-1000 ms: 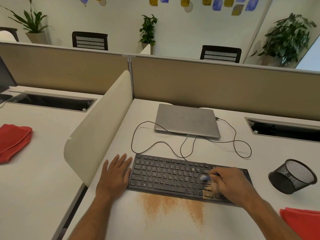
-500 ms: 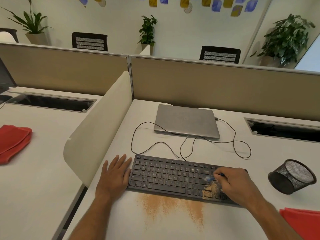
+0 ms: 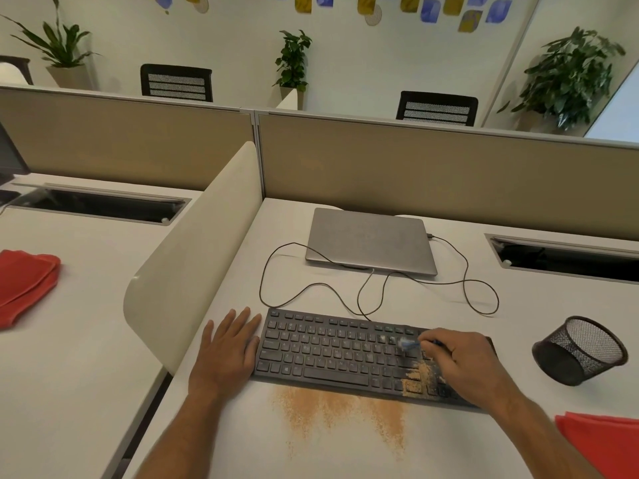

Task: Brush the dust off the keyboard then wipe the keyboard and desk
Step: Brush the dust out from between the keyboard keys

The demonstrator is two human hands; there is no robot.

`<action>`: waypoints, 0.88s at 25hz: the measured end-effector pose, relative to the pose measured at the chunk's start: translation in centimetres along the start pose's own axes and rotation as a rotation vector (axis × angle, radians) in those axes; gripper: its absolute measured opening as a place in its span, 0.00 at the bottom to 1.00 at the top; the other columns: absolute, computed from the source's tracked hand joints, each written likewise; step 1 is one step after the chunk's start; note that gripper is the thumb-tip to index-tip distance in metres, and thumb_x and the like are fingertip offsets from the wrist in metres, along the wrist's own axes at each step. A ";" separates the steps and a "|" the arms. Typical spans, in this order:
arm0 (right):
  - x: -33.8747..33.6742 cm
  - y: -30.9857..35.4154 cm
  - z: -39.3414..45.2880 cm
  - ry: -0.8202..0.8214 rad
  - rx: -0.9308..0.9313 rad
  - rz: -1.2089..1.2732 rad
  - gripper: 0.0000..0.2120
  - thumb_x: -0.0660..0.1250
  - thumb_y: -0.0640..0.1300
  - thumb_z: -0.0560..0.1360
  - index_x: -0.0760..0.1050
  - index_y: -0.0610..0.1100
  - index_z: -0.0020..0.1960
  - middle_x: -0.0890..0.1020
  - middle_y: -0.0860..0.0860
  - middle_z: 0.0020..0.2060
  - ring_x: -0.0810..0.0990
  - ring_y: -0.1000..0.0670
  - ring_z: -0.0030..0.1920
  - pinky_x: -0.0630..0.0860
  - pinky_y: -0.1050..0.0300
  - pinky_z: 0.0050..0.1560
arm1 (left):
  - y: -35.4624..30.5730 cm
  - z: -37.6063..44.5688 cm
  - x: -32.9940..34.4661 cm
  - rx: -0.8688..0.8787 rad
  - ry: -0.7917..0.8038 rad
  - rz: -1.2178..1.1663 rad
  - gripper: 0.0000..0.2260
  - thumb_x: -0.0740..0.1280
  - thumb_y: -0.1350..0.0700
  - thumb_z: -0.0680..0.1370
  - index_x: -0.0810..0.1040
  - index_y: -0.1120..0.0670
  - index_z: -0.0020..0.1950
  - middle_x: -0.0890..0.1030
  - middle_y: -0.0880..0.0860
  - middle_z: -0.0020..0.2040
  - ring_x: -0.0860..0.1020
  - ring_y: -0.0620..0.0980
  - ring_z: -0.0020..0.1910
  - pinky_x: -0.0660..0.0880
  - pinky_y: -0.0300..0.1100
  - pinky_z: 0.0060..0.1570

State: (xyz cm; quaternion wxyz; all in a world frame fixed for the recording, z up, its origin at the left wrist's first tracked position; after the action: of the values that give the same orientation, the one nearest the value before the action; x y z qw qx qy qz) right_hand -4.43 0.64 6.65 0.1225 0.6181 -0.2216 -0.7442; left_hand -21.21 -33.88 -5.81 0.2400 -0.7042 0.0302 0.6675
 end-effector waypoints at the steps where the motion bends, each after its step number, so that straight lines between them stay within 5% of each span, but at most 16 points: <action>1: 0.4 0.1 -0.1 0.037 -0.008 -0.012 0.07 0.67 0.44 0.76 0.81 0.54 0.47 0.79 0.64 0.33 0.78 0.59 0.37 0.72 0.68 0.36 | 0.0 0.0 0.0 0.000 0.003 0.001 0.33 0.35 0.38 0.77 0.55 0.39 0.80 0.51 0.39 0.81 0.43 0.40 0.79 0.37 0.48 0.78; 5: -0.1 -0.3 -0.1 0.043 0.014 0.002 0.11 0.67 0.42 0.76 0.77 0.58 0.41 0.78 0.66 0.28 0.77 0.56 0.32 0.71 0.66 0.31 | -0.1 0.0 0.0 -0.001 0.003 0.005 0.33 0.35 0.38 0.76 0.55 0.40 0.81 0.52 0.40 0.81 0.44 0.41 0.80 0.37 0.49 0.78; 8: -0.4 -0.3 -0.1 -0.016 0.029 0.033 0.07 0.67 0.42 0.76 0.81 0.53 0.46 0.78 0.64 0.29 0.77 0.58 0.34 0.70 0.68 0.32 | 0.0 0.1 0.0 -0.001 -0.006 -0.007 0.33 0.35 0.38 0.77 0.56 0.40 0.80 0.53 0.40 0.81 0.45 0.41 0.80 0.38 0.49 0.78; 12: 1.1 -0.7 -0.4 0.102 0.020 -0.068 0.07 0.65 0.46 0.77 0.81 0.53 0.51 0.80 0.62 0.36 0.77 0.59 0.38 0.70 0.68 0.38 | 0.0 0.0 0.0 0.000 -0.002 0.001 0.33 0.35 0.38 0.77 0.56 0.40 0.80 0.52 0.40 0.81 0.44 0.41 0.80 0.37 0.48 0.78; 22: -0.1 -1.9 -1.0 0.016 0.083 -0.085 0.06 0.67 0.43 0.76 0.81 0.52 0.46 0.80 0.62 0.34 0.77 0.59 0.35 0.70 0.67 0.36 | 0.0 0.1 0.2 0.001 0.003 0.011 0.33 0.35 0.38 0.77 0.55 0.40 0.81 0.52 0.40 0.81 0.44 0.41 0.80 0.37 0.48 0.78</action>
State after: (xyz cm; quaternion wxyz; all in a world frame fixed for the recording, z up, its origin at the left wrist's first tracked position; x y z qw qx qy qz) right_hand -3.23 2.12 5.66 0.0669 0.6373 -0.2248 -0.7340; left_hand -21.30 -33.84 -5.99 0.2366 -0.7048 0.0347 0.6679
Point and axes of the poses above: each hand's wrist, its own z-axis towards the middle knuckle, its own x-axis out of the palm, y = z × x, the point moved 5 cm from there along z, towards the middle knuckle
